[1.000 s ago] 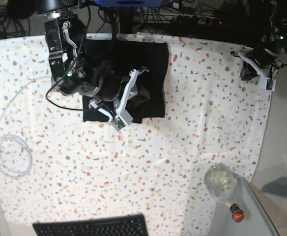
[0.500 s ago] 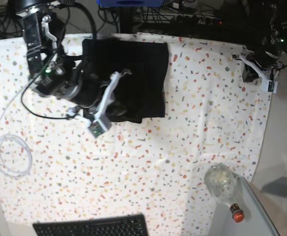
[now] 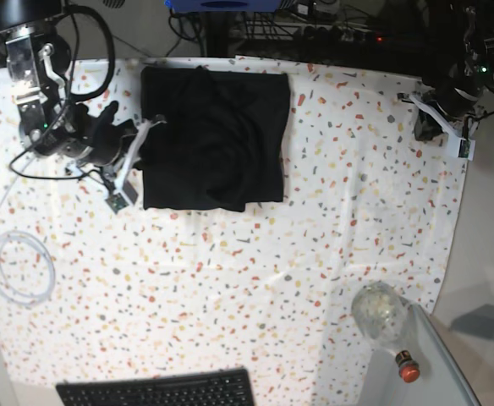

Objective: Layout the t-shirt on the table in an organized manner, then fold the t-shirt properly
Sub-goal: 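Release the folded shirt and pull the right gripper back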

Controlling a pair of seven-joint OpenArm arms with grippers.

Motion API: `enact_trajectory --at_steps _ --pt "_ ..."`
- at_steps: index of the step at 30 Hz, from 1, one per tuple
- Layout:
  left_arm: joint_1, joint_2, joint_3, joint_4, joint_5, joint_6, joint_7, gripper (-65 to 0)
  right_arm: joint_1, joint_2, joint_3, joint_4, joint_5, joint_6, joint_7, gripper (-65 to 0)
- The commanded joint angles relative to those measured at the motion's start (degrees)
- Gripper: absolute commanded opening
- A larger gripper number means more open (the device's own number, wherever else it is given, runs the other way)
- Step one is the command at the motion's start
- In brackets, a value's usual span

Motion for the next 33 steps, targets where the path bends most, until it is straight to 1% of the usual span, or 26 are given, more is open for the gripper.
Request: enact_trajectory --at_steps 1,6,10,12,17,19,22,28,32,33 --pt "0.0 -0.9 -0.6 0.9 -0.4 -0.1 -1.2 -65.0 -0.4 0.7 -0.4 2.2 0.5 0.3 0.6 -65.0" --pt "0.2 -0.9 -0.7 0.9 -0.4 -0.1 -1.2 -65.0 -1.9 0.7 -6.0 5.4 0.5 -0.2 0.6 -65.0" --pt "0.2 -0.9 -0.7 0.9 -0.4 -0.1 -1.2 -65.0 -2.0 0.6 -8.1 5.6 0.5 -0.3 0.6 -65.0" --pt "0.2 -0.9 -0.7 0.9 -0.4 -0.1 -1.2 -65.0 -1.8 0.6 -7.5 5.6 0.5 -0.3 0.6 -65.0" --pt "0.2 -0.9 -0.7 0.9 -0.3 -0.1 -1.2 -65.0 -2.0 0.8 -1.1 6.4 0.5 -0.3 0.6 -65.0" --pt "0.2 -0.9 -0.7 0.8 -0.2 -0.1 -1.2 -65.0 -2.8 1.0 -1.0 9.4 0.4 -0.3 0.2 -65.0" --pt "0.0 -0.9 -0.7 0.8 -0.1 -0.1 -1.2 -65.0 -4.0 0.9 -2.8 12.2 0.4 -0.3 0.2 -65.0" --pt "0.0 -0.9 -0.7 0.8 -0.2 -0.1 -1.2 -65.0 -4.1 0.7 -6.2 10.7 0.4 -0.3 0.2 -65.0" --pt "0.1 -0.9 -0.7 0.8 -0.2 -0.1 -1.2 -65.0 -4.7 0.7 -9.7 10.7 0.4 -0.4 0.2 -65.0" --pt "0.1 -0.9 -0.7 0.8 -0.2 -0.1 -1.2 -65.0 -4.7 0.7 -10.8 10.8 0.4 -0.8 0.2 -65.0"
